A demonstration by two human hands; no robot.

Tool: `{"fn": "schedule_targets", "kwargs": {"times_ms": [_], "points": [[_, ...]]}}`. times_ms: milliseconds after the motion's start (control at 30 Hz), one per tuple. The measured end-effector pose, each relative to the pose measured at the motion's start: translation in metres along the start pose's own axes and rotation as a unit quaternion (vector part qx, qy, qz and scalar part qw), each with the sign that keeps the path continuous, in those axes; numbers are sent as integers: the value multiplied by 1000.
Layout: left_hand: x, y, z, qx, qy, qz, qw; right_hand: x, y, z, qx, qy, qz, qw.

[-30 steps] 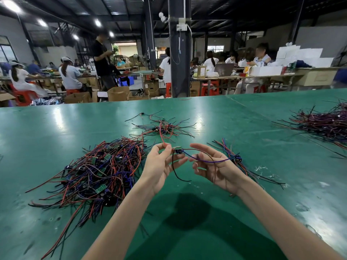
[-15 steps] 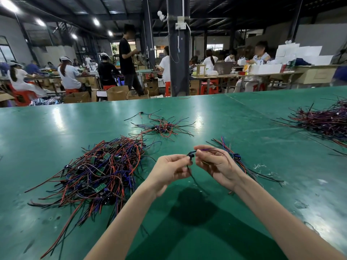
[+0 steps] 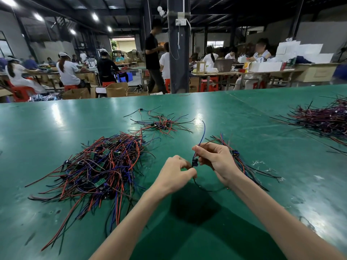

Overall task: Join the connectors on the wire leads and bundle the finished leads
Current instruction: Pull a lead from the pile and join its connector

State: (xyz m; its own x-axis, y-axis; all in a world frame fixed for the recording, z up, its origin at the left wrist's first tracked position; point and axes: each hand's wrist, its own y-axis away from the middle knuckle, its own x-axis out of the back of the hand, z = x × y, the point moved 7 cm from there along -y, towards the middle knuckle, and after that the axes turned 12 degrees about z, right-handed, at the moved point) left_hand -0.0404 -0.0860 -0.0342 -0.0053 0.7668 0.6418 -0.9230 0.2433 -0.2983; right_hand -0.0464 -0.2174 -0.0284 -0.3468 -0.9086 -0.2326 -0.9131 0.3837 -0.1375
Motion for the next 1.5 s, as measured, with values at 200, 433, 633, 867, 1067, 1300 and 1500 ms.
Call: {"fn": "schedule_targets", "kwargs": {"times_ms": [200,433,633,867,1067,1300,1500], "points": [[-17,14,11,98,254,-142,952,5,-2,-3,-12,7,18,1000],[-20,20,15,227,474,-191,829,4,-1,-2,-67,-51,11,996],[-29,29,8,274,427,-267,819,2,1,8,-98,-24,-8,995],[-31,30,1,121,215,-268,931,0,5,20,-114,111,-53,986],[-8,6,-15,173,226,-36,958,-5,8,18,-85,122,-58,987],[-8,4,-20,222,367,-33,903,-7,11,15,-52,135,-64,987],[-6,0,-30,208,375,-30,903,-14,16,21,-41,169,-111,978]]}}
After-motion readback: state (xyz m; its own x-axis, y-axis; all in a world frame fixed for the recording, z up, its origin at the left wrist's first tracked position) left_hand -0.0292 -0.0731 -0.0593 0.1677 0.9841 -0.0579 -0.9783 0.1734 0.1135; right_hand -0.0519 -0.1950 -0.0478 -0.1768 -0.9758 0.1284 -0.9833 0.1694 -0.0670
